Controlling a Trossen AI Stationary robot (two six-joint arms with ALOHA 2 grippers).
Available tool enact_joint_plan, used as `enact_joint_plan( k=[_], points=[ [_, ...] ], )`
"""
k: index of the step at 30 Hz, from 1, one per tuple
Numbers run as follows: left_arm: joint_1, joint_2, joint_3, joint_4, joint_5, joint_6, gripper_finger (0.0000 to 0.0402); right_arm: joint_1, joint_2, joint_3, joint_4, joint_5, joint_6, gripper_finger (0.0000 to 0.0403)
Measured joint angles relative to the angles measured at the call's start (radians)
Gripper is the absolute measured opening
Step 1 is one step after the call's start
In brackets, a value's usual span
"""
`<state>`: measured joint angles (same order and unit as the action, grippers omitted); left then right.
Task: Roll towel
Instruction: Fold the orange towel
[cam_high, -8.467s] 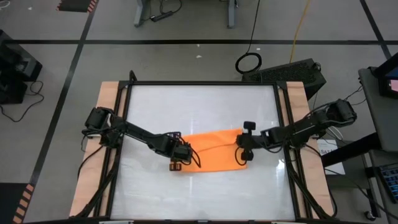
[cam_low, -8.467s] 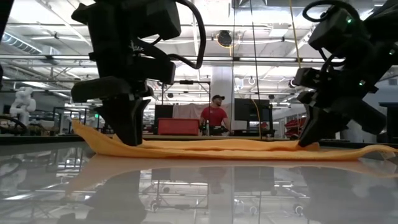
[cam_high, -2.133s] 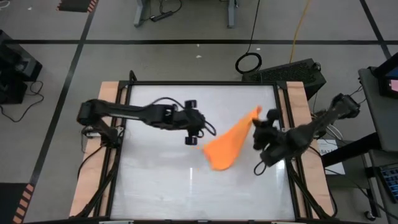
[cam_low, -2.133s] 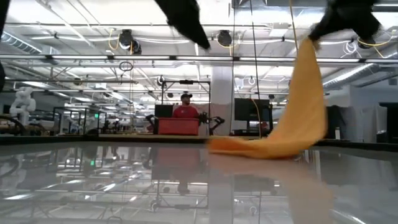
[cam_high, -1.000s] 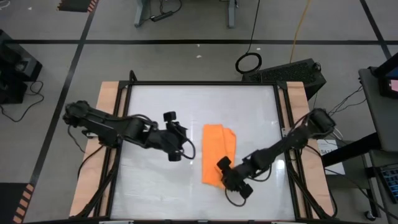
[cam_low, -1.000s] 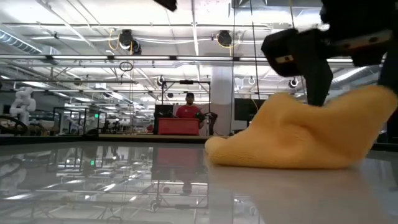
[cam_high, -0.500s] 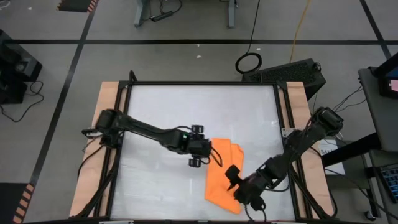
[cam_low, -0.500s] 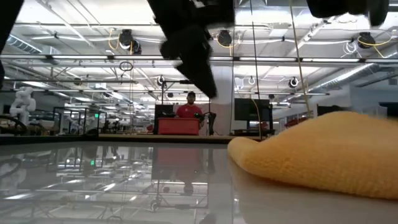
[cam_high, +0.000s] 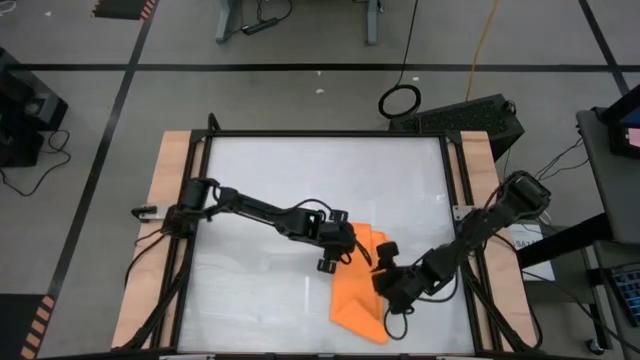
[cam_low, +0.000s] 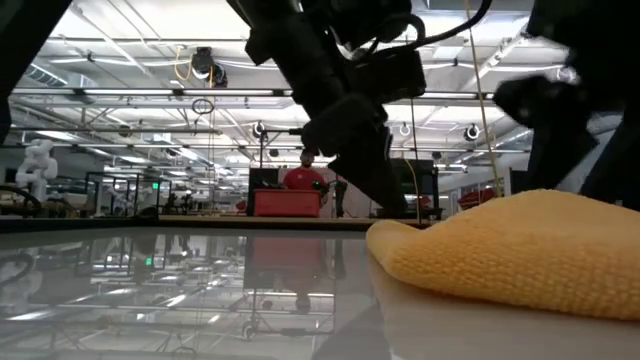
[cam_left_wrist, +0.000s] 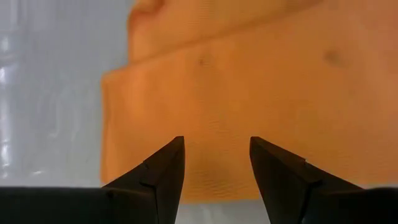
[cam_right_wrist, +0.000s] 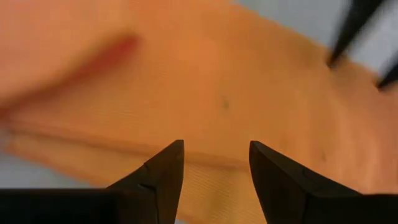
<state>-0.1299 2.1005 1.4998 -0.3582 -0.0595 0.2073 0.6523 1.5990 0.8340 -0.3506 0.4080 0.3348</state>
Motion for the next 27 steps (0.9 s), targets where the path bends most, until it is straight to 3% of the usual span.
enact_joint_plan(
  k=[8,22,24,27],
  points=[
    [0.053,0.045,-0.002,-0.020,0.000,0.016,0.0187,-0.093,-0.002,-0.177,0.159,0.061,0.093,0.0149],
    [0.259,0.033,-0.001,-0.014,-0.409,0.007,0.0187,-0.429,-0.006,-0.219,0.159,0.392,0.042,0.0123],
    [0.281,0.014,-0.001,-0.037,-0.420,-0.032,0.0187,-0.452,-0.031,-0.219,0.155,0.389,0.039,0.0123],
    [0.280,-0.011,0.000,-0.051,-0.347,-0.070,0.0187,-0.444,-0.082,-0.218,0.151,0.339,0.036,0.0122]
  ],
)
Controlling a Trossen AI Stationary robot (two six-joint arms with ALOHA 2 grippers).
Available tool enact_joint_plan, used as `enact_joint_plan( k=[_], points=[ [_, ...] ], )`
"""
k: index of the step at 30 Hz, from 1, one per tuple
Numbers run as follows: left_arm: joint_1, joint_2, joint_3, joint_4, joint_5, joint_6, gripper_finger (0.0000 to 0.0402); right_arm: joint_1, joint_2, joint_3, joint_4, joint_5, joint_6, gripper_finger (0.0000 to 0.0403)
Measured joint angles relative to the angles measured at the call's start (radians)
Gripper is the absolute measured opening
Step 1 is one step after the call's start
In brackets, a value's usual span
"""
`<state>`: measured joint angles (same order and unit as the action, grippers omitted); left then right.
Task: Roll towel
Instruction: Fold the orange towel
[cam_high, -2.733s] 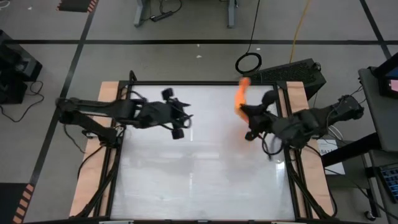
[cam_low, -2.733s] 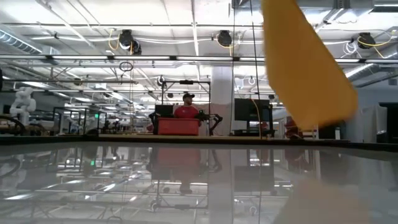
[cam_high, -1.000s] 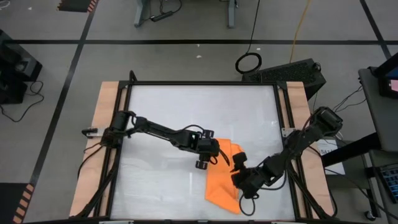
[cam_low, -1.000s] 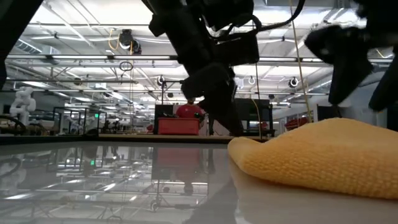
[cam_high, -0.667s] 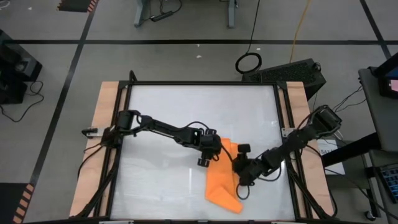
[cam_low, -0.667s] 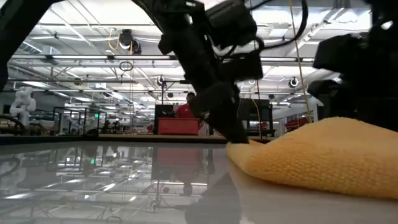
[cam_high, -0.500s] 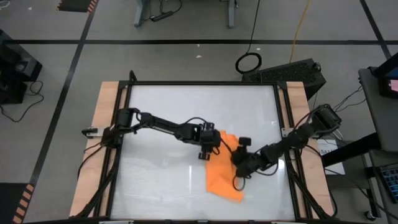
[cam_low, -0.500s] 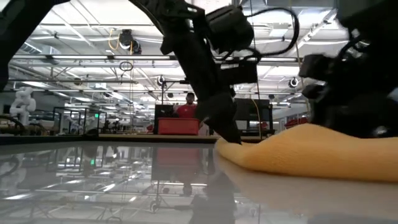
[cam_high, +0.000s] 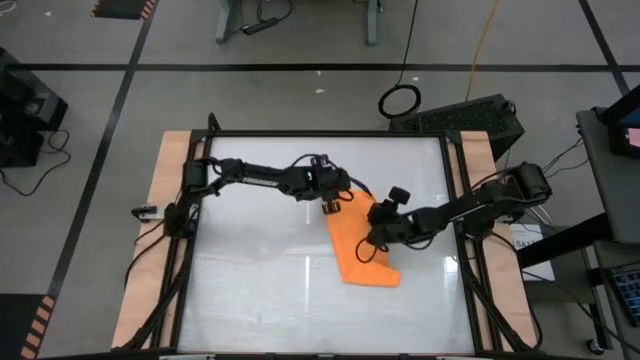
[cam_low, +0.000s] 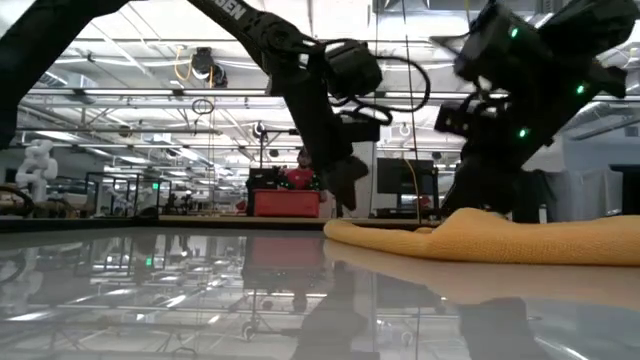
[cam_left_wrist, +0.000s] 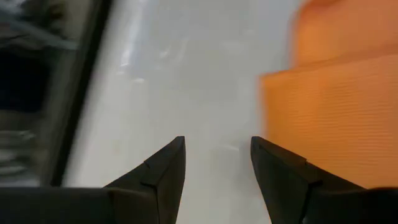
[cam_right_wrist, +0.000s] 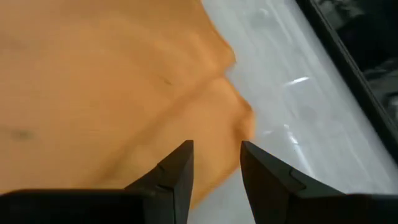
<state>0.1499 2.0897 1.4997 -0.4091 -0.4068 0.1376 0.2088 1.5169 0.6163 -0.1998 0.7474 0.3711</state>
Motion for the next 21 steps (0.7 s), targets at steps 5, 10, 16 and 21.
enact_joint_plan(
  k=[5,10,16,21],
  points=[
    [-0.048,-0.001,0.000,0.017,0.217,0.016,0.0187,0.058,-0.095,0.000,0.009,-0.173,-0.063,0.0122],
    [-0.101,0.027,-0.002,0.054,0.273,0.079,0.0187,0.101,-0.109,0.000,0.083,-0.531,-0.109,0.0122],
    [-0.113,0.084,0.000,0.126,0.275,0.097,0.0187,0.125,-0.043,0.001,0.206,-0.677,-0.121,0.0122],
    [-0.110,0.122,0.005,0.158,0.292,0.093,0.0187,0.127,-0.004,0.001,0.243,-0.727,-0.100,0.0122]
  ],
)
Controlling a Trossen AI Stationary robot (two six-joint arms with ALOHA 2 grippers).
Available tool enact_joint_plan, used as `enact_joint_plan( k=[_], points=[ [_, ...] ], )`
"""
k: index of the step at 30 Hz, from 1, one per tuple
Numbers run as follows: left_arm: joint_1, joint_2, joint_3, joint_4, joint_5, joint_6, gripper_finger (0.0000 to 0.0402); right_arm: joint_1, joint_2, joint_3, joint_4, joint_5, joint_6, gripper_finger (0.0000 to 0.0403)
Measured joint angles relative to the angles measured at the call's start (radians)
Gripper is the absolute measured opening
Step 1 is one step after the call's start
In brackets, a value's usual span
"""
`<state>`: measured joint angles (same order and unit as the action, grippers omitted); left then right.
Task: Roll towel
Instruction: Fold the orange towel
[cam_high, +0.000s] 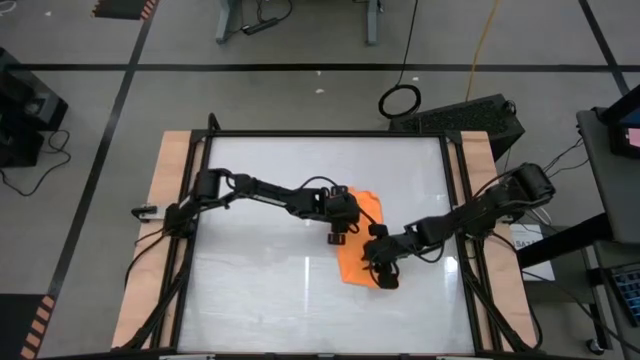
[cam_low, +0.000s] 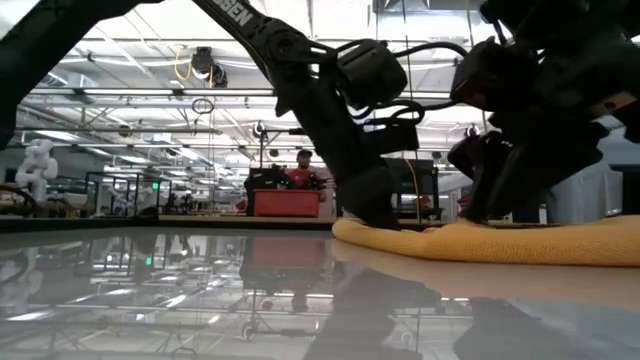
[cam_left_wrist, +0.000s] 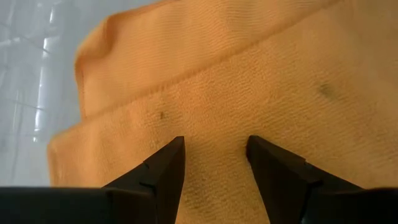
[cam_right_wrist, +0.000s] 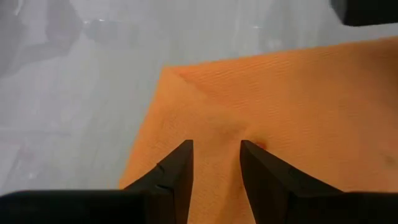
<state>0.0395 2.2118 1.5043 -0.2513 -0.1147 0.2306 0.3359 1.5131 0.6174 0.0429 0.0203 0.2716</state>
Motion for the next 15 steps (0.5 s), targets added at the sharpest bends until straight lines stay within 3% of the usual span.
enact_joint_plan(
  k=[10,15],
  points=[
    [0.000,0.005,-0.002,0.023,0.003,0.010,0.0187,-0.002,-0.014,0.000,-0.046,0.087,0.030,0.0079],
    [0.000,0.006,-0.003,0.022,0.005,0.011,0.0187,-0.003,-0.021,0.000,-0.090,0.113,0.023,0.0080]
  ],
)
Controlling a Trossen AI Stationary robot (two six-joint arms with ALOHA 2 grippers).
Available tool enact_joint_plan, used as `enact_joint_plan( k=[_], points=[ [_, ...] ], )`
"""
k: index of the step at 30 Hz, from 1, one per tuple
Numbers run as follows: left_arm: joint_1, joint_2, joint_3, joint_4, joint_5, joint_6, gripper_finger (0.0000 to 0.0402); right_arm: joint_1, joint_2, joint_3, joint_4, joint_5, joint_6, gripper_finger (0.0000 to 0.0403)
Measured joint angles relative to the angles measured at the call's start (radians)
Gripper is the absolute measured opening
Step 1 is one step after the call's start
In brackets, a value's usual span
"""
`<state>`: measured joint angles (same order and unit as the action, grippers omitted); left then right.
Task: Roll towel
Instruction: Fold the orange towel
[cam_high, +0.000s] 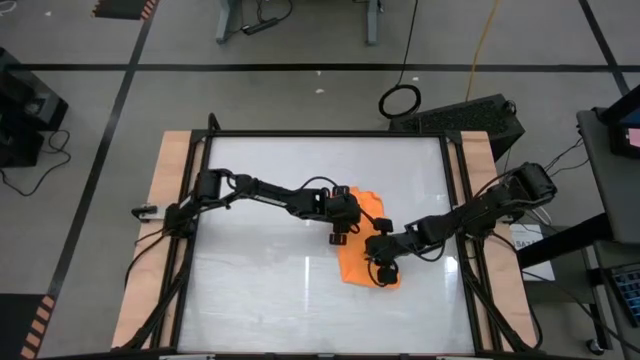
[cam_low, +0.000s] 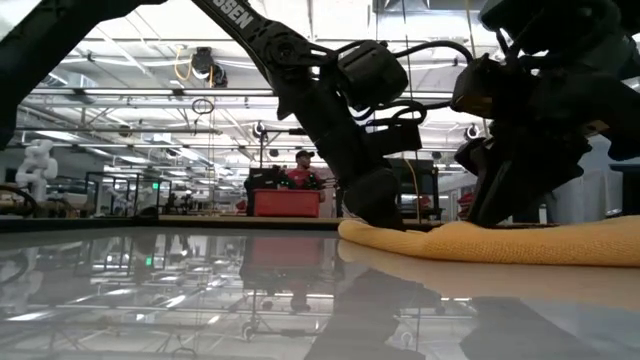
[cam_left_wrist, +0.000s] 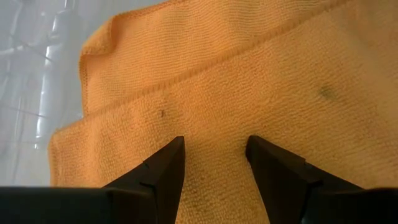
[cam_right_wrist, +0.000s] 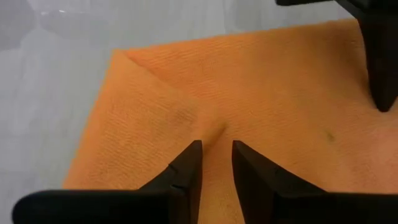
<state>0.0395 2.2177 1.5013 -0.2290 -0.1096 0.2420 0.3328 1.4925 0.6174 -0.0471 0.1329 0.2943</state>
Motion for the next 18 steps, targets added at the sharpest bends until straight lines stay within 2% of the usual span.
enact_joint_plan(
  k=[6,11,15,18],
  points=[
    [0.000,0.001,-0.001,0.002,0.001,0.000,0.0187,0.000,0.012,0.000,0.007,-0.008,-0.003,0.0098],
    [0.000,0.001,-0.002,0.010,0.001,0.000,0.0187,0.000,0.064,0.000,0.040,-0.031,-0.002,0.0096],
    [0.000,0.002,-0.002,0.011,0.000,0.000,0.0187,-0.006,0.077,0.000,0.055,-0.030,0.000,0.0075],
    [0.000,0.002,-0.002,0.012,-0.009,0.000,0.0187,-0.002,0.072,0.000,0.078,-0.026,-0.011,0.0039]
  ],
)
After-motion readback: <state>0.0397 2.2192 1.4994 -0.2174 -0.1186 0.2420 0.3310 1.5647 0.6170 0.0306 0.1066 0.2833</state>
